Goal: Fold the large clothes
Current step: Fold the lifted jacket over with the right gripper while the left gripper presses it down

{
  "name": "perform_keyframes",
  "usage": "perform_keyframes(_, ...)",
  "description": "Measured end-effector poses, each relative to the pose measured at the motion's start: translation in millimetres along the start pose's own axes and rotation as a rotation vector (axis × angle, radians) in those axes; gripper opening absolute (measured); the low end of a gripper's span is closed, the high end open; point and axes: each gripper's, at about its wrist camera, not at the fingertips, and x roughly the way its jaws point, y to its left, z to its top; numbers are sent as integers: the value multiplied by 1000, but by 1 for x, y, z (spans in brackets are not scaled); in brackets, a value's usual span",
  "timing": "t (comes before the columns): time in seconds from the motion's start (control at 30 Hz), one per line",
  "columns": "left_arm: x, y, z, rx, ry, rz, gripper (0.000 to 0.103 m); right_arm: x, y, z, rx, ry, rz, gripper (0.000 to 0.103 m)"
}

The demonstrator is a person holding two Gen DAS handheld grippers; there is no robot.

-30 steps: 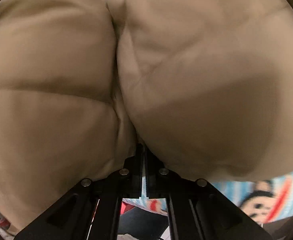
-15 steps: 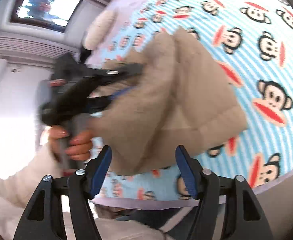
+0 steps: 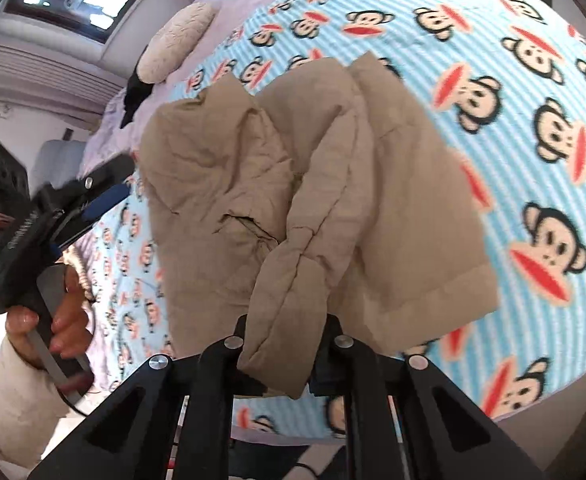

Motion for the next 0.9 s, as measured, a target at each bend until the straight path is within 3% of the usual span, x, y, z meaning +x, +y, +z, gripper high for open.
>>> perform_keyframes(0.07,19,24,-7,-82,46,41,84,-1,-12,-8,19,4,-19,14)
perform_keyframes(0.17,42,32,-22,-144,104,15,84,3,-35,-5,41,31,-43,14)
perform_keyframes(0.27,52,11,-27,-89,88,64,84,4,-47,-3,76,80,-2,14)
perform_keyframes(0.37,53,4,-25,-86,81,91,84,-24,-42,5,14,61,66,19)
perform_keyframes(0.5,54,9,-25,-114,89,86,84,-65,-32,24,-61,3,172,56)
perform_keyframes(0.63,52,5,-26,-119,87,99,84,-83,-23,56,-63,-46,234,58)
perform_keyframes(0.9,51,4,-26,-120,79,111,84,17,-33,97,-23,142,162,75)
